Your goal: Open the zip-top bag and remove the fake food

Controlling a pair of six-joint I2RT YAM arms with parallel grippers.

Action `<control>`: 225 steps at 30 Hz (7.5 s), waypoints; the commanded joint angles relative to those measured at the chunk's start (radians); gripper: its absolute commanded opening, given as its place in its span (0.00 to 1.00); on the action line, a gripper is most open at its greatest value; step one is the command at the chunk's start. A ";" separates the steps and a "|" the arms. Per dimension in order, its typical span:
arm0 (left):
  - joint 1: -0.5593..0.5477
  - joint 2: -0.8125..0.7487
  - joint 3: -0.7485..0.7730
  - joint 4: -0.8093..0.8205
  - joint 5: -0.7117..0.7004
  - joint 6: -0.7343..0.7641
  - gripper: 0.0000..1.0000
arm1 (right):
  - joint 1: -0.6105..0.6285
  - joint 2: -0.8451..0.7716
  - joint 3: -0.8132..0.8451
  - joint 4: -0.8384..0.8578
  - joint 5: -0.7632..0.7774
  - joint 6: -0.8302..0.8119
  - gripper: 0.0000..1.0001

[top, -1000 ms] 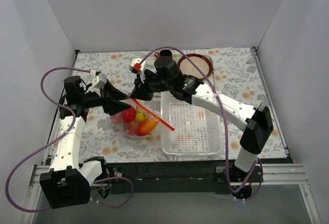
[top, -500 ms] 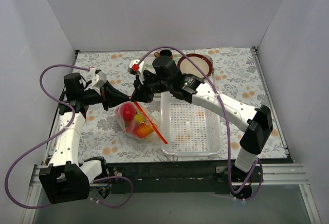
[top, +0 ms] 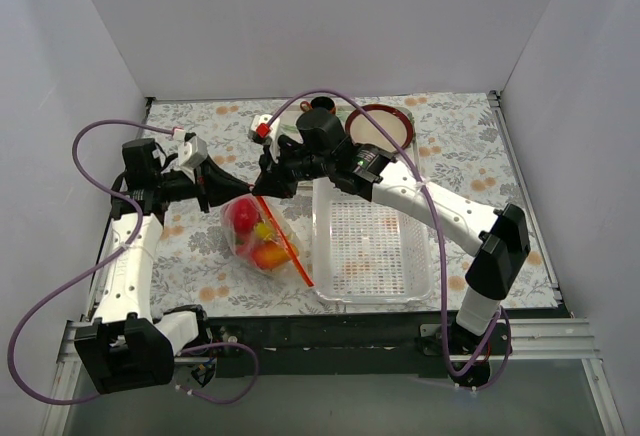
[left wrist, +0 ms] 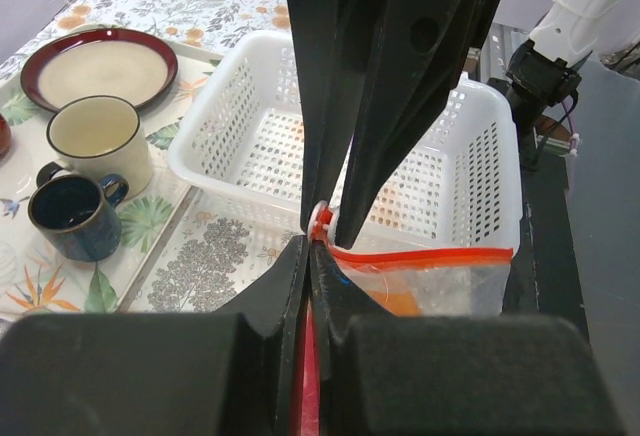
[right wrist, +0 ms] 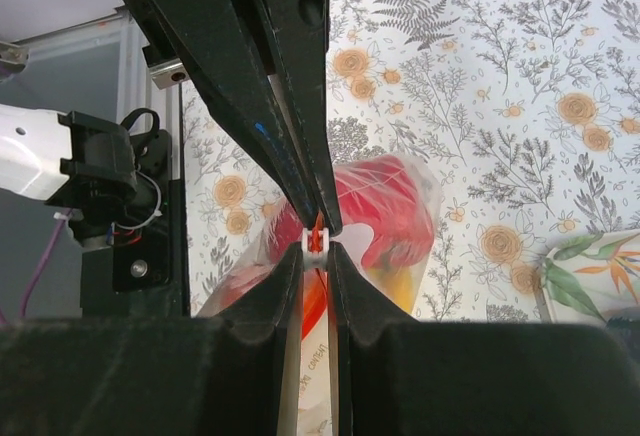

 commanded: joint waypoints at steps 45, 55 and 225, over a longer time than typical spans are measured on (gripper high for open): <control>0.199 0.095 0.257 0.049 -0.057 0.012 0.00 | 0.121 -0.314 -0.621 0.130 0.113 0.153 0.22; 0.199 0.078 0.183 -0.395 -0.095 0.450 0.00 | 0.121 -0.235 -0.344 0.106 0.400 0.206 0.28; 0.480 0.206 -0.169 -0.277 -0.962 0.097 0.00 | 0.294 0.276 -0.366 0.761 -0.022 0.671 0.01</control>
